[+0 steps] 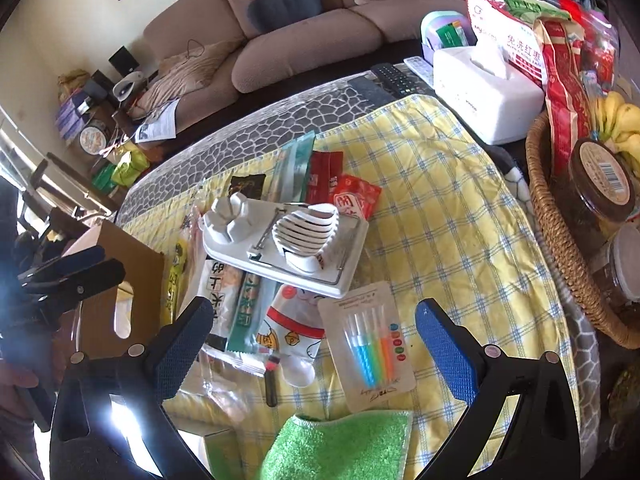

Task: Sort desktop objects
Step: 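Move both tools back over the table toward the white egg slicer, then grasp the white egg slicer with the right tool, then lift the egg slicer with the right tool and carry it toward the box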

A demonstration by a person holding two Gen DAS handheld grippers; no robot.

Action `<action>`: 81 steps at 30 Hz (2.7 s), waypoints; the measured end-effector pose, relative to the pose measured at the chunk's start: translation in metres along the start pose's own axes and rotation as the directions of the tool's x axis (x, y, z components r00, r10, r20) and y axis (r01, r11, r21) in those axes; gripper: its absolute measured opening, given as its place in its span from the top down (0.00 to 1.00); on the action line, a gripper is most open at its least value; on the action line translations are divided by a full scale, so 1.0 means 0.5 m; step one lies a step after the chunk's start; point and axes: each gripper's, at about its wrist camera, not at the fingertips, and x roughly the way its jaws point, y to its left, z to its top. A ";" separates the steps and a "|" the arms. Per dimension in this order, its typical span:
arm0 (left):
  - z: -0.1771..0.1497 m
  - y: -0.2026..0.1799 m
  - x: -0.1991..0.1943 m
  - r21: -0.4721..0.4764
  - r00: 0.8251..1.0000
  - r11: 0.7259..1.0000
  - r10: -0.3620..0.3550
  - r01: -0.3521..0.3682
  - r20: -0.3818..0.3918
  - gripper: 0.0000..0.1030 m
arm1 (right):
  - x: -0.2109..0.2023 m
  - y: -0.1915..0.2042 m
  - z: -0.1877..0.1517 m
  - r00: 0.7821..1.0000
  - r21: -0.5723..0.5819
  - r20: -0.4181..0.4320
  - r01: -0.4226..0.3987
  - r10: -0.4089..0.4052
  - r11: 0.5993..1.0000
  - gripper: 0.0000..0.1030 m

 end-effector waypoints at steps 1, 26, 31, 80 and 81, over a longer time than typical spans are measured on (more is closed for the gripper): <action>0.006 -0.001 0.017 -0.004 1.000 1.000 -0.005 0.005 -0.013 0.00 | 0.008 -0.007 0.004 1.000 0.007 -0.001 -0.006 0.006 1.000 0.00; 0.084 0.038 0.200 -0.081 0.991 0.994 -0.083 0.075 -0.101 0.04 | 0.172 -0.104 0.047 0.973 0.243 -0.012 -0.222 0.231 0.944 0.17; 0.086 0.029 0.202 -0.062 0.988 0.992 -0.116 0.111 -0.097 0.19 | 0.193 -0.111 0.042 0.963 0.275 -0.024 -0.251 0.267 0.928 0.41; 0.087 0.072 -0.094 0.005 0.981 0.985 -0.170 0.171 0.095 0.43 | -0.037 0.061 0.099 0.958 0.092 0.109 -0.276 0.266 0.957 0.52; 0.083 0.077 -0.104 0.003 0.980 0.985 -0.170 0.171 0.099 0.43 | -0.045 0.073 0.098 0.957 0.084 0.111 -0.278 0.268 0.957 0.52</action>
